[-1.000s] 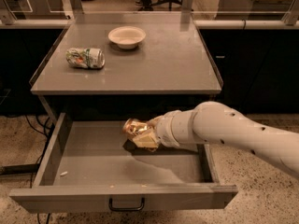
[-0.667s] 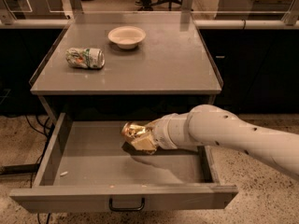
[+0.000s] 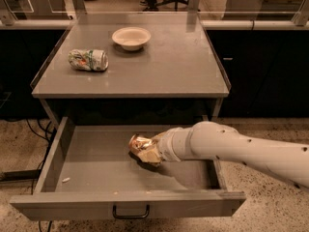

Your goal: Place orange can into top drawer

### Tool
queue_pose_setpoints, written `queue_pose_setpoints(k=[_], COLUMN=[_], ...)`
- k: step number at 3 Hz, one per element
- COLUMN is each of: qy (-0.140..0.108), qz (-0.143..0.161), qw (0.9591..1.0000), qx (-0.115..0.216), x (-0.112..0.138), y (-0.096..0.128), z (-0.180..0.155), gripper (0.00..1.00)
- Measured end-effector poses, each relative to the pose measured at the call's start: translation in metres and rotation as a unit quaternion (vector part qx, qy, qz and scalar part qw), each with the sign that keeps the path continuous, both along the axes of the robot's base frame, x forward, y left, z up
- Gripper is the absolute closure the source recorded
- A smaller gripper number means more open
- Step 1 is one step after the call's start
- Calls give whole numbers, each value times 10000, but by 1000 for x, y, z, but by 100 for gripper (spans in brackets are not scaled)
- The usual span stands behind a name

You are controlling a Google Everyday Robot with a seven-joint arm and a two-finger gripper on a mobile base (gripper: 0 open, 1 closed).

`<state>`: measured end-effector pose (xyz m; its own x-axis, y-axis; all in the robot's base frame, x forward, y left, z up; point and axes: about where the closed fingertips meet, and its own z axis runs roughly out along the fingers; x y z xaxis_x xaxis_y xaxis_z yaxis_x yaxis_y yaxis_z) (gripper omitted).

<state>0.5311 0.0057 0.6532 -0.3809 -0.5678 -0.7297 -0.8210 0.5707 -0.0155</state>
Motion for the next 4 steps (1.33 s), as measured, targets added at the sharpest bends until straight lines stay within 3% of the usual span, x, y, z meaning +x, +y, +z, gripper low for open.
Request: queue_pose_setpoints(k=[1,2,4], qy=[41,40,40], qz=[-97,-111,-111], qw=[9999,9999,9999], qx=[65,80,80], x=[3,4,4], y=[-1,-1,-1], z=[-26,-28,-28], gripper=[100,83,36])
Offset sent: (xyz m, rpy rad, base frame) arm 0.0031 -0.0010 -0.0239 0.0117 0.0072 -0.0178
